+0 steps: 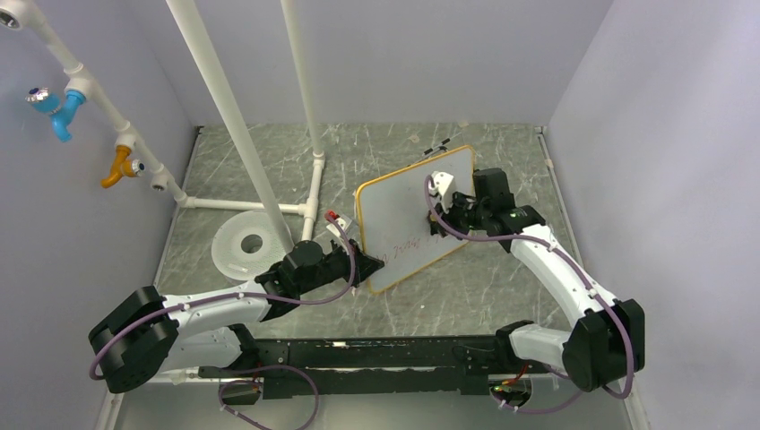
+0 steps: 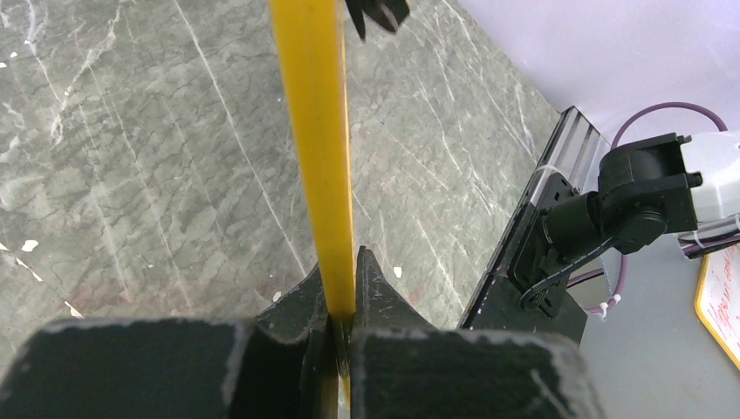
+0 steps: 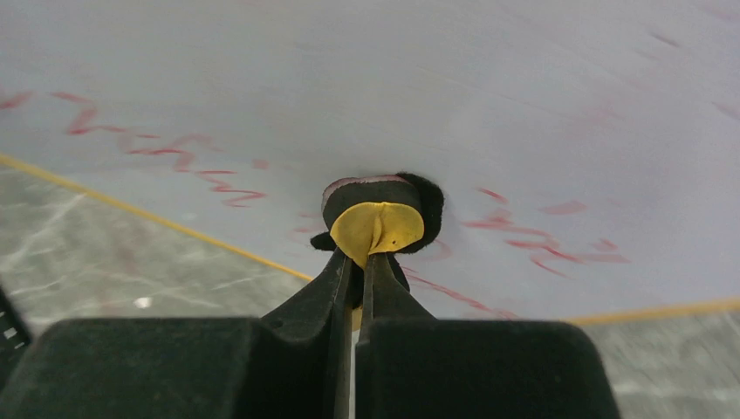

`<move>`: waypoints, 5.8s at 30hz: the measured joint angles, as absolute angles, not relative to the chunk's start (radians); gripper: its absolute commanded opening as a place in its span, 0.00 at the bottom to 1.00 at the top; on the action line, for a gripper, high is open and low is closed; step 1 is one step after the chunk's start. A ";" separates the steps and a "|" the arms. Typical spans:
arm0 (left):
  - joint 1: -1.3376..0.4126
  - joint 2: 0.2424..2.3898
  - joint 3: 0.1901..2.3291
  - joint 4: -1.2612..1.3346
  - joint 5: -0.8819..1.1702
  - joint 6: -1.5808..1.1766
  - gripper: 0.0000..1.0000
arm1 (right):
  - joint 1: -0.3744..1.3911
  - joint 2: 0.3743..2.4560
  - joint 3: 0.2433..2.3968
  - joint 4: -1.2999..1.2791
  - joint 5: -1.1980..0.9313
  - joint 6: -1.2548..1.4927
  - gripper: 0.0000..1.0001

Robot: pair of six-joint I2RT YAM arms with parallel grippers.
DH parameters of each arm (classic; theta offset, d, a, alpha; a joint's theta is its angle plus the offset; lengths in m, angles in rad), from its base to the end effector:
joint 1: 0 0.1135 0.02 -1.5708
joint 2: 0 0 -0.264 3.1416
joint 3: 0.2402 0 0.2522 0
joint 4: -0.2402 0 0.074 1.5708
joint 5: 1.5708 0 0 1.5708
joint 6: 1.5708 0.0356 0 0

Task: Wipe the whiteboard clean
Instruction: Erase the whiteboard at the center of the board.

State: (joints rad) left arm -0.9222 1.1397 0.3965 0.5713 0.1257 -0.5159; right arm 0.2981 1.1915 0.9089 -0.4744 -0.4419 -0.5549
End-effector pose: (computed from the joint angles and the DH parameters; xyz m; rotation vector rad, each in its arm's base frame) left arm 0.1404 -0.1926 0.2131 0.4785 1.8278 -1.1349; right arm 0.2358 0.0884 0.2751 -1.1329 1.9649 0.3783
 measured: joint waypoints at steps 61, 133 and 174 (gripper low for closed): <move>-0.920 1.139 0.397 0.572 0.132 -0.509 0.00 | 0.278 1.196 0.925 -0.485 -0.489 -0.554 0.00; -0.917 1.122 0.397 0.554 0.159 -0.491 0.00 | 0.138 1.195 0.930 -0.410 -0.394 -0.408 0.00; -0.900 1.122 0.397 0.552 0.164 -0.492 0.00 | 0.139 1.224 0.930 -0.456 -0.457 -0.419 0.00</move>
State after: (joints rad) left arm -0.8997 1.1217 0.3965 0.5522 0.1642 -0.4923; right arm 0.1387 1.2236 0.9302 -0.4557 -0.4572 -0.4191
